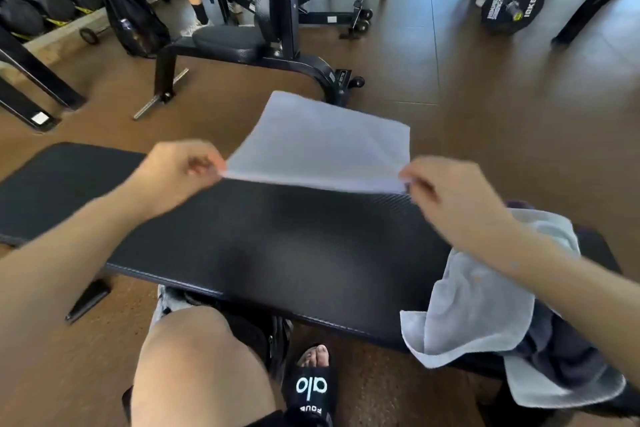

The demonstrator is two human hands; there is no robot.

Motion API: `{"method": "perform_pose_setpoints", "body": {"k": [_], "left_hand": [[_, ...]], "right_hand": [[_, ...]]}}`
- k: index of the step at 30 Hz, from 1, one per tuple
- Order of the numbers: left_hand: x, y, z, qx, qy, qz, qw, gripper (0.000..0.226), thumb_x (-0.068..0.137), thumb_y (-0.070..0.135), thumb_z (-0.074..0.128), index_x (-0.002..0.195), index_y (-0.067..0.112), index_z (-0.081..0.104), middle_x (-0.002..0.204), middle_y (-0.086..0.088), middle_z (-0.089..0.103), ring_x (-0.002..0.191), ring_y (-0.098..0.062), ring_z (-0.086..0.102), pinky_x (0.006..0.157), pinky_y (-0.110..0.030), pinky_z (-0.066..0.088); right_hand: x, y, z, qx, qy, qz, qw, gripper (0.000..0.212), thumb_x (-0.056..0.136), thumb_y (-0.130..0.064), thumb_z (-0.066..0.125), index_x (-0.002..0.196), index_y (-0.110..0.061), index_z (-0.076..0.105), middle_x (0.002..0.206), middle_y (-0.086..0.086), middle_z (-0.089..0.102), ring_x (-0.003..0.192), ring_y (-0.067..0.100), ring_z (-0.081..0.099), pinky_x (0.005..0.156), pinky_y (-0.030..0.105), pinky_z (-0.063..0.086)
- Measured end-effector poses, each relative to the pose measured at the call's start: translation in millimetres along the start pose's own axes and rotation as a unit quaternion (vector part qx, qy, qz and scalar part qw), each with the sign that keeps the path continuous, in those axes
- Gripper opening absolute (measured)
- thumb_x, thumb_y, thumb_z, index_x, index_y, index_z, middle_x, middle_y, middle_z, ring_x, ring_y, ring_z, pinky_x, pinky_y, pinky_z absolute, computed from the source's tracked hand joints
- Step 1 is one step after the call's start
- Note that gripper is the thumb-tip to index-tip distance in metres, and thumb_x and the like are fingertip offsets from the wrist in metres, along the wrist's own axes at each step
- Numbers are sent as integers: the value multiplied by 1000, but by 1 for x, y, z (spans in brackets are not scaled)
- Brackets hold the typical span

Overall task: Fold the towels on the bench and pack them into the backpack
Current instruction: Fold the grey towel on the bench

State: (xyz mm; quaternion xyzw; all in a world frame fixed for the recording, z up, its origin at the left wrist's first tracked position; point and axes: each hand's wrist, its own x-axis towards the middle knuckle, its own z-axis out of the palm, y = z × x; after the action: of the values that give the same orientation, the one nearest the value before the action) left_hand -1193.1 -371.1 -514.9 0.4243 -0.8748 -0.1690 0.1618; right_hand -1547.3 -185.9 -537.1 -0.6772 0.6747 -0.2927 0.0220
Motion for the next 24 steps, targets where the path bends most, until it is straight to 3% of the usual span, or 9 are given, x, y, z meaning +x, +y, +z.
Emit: {"method": "perform_pose_setpoints", "body": {"k": [2,4,8,11,15,17,19,24], "left_hand": [[-25,-23,26,69,-101,-15,992,23,92,14,69,89,37,68,94,19,68,85,1,66,82,-38,58],[-42,-38,43,111,-148,4,983,26,94,18,65,85,42,63,95,26,64,83,5,64,78,-36,58],[-58,-48,54,180,-163,49,969,25,92,21,66,82,42,57,98,30,54,76,2,61,64,-25,51],[-69,-48,56,193,-187,56,962,23,91,23,65,81,41,54,97,25,52,71,-3,59,62,-27,50],[-84,-43,53,197,-228,49,952,23,91,22,63,79,39,54,94,22,49,71,-4,56,61,-24,47],[-90,-42,52,203,-241,46,948,20,90,23,62,80,37,54,93,20,48,73,-5,54,62,-26,47],[-95,-41,51,212,-251,43,944,19,90,22,60,81,37,54,93,21,47,75,-4,53,61,-24,44],[-98,-36,49,242,-274,51,929,17,93,24,57,83,36,51,91,23,45,78,2,50,58,-16,32]], "right_hand": [[-35,-9,34,-58,-119,12,991,20,93,-10,51,102,-16,67,98,4,69,90,31,67,80,44,54],[-62,-18,57,-95,-216,6,972,22,99,-11,47,115,-19,61,112,2,63,103,26,62,87,41,53],[-94,-33,65,-100,-238,-17,966,32,103,-23,47,134,-31,49,133,-9,55,119,14,55,102,26,47],[-106,-34,63,-85,-244,-26,966,33,104,-26,46,136,-32,48,136,-11,53,119,12,54,101,21,44],[-118,-37,65,-102,-238,-58,964,26,94,-28,63,120,-32,59,117,-13,64,98,10,61,85,18,47],[-124,-38,67,-101,-236,-58,965,33,70,-27,87,97,-31,68,90,-13,69,71,9,63,65,16,51],[-127,-40,68,-109,-224,-64,966,41,52,-24,95,84,-30,70,76,-13,66,58,9,60,53,16,50],[-128,-40,68,-127,-225,-74,963,41,51,-24,96,83,-30,70,75,-13,65,56,9,59,52,15,49]]}}
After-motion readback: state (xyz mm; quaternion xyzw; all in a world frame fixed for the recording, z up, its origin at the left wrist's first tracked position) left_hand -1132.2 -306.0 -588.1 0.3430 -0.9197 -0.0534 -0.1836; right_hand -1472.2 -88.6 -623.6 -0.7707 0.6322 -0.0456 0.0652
